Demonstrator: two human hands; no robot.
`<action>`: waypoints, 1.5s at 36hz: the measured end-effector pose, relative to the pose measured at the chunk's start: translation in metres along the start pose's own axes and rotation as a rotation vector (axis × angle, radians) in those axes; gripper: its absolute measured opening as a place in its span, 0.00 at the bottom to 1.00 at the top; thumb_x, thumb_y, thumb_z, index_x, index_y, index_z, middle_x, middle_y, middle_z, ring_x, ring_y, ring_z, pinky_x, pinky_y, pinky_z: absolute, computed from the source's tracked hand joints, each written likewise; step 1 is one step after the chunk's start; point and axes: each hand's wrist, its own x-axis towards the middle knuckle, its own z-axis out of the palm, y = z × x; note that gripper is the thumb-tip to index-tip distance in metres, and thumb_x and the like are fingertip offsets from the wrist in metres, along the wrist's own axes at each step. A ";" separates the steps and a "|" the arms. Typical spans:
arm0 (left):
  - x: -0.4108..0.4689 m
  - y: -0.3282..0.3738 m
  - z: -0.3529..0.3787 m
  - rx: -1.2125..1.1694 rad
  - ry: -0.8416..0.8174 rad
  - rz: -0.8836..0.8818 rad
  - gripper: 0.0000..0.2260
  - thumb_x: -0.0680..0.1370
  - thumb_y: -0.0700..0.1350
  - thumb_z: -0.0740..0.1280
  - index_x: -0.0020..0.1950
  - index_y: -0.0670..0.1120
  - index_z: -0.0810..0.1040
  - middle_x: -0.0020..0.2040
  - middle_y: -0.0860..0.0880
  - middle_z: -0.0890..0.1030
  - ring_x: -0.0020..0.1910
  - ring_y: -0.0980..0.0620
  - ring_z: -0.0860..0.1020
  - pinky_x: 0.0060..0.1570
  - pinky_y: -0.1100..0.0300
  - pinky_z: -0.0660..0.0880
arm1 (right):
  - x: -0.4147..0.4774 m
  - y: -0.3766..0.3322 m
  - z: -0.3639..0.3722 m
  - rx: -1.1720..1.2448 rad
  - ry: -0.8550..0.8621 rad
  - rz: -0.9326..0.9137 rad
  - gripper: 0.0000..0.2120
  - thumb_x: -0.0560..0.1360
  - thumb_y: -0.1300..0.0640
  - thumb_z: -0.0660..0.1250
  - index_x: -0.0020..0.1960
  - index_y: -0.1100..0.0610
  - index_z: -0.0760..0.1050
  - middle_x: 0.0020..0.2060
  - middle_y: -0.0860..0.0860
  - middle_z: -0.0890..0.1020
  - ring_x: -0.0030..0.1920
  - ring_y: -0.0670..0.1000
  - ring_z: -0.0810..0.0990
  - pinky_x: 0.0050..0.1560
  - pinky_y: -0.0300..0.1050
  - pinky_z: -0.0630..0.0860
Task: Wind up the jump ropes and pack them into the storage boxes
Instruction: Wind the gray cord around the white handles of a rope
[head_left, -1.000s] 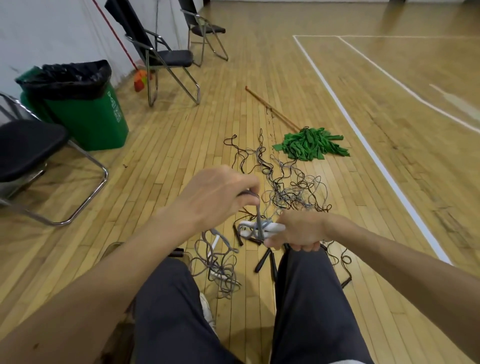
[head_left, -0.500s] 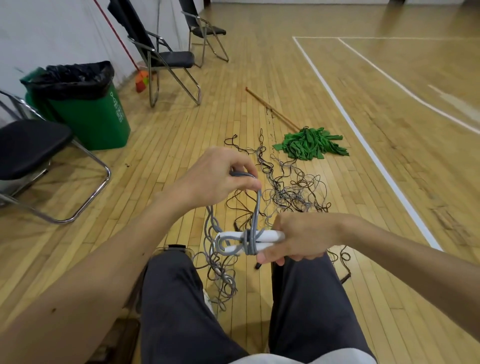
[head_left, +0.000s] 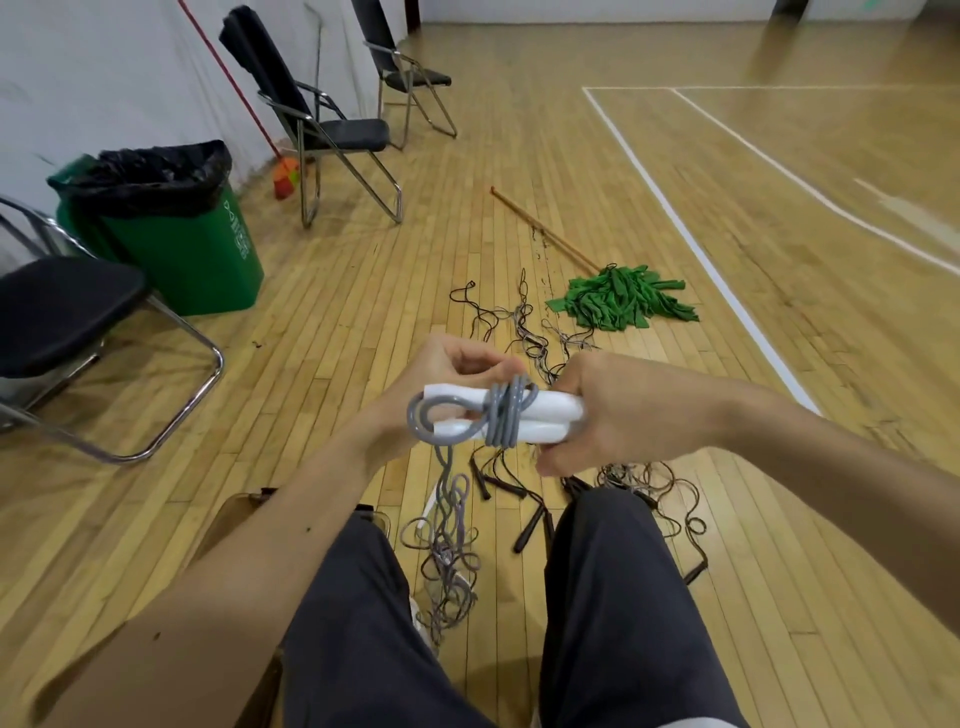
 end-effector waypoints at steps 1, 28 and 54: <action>0.001 -0.012 -0.003 0.035 0.009 -0.039 0.08 0.74 0.47 0.72 0.38 0.59 0.87 0.36 0.57 0.85 0.37 0.61 0.82 0.38 0.65 0.78 | 0.001 0.001 -0.001 0.012 0.008 -0.005 0.16 0.72 0.56 0.76 0.32 0.57 0.72 0.24 0.49 0.72 0.22 0.48 0.67 0.23 0.39 0.62; -0.024 -0.025 0.042 -0.179 -0.036 -0.264 0.27 0.81 0.61 0.53 0.38 0.41 0.78 0.24 0.47 0.74 0.23 0.50 0.68 0.26 0.59 0.66 | 0.055 0.055 -0.016 0.182 0.269 0.082 0.07 0.74 0.60 0.73 0.45 0.62 0.76 0.27 0.52 0.75 0.23 0.50 0.70 0.24 0.44 0.67; -0.011 -0.036 0.036 0.569 -0.034 -0.315 0.18 0.82 0.53 0.64 0.44 0.39 0.79 0.31 0.48 0.75 0.28 0.50 0.72 0.34 0.48 0.76 | 0.095 0.126 0.023 -0.208 0.229 0.322 0.08 0.78 0.52 0.70 0.52 0.54 0.74 0.40 0.51 0.79 0.38 0.53 0.77 0.34 0.45 0.70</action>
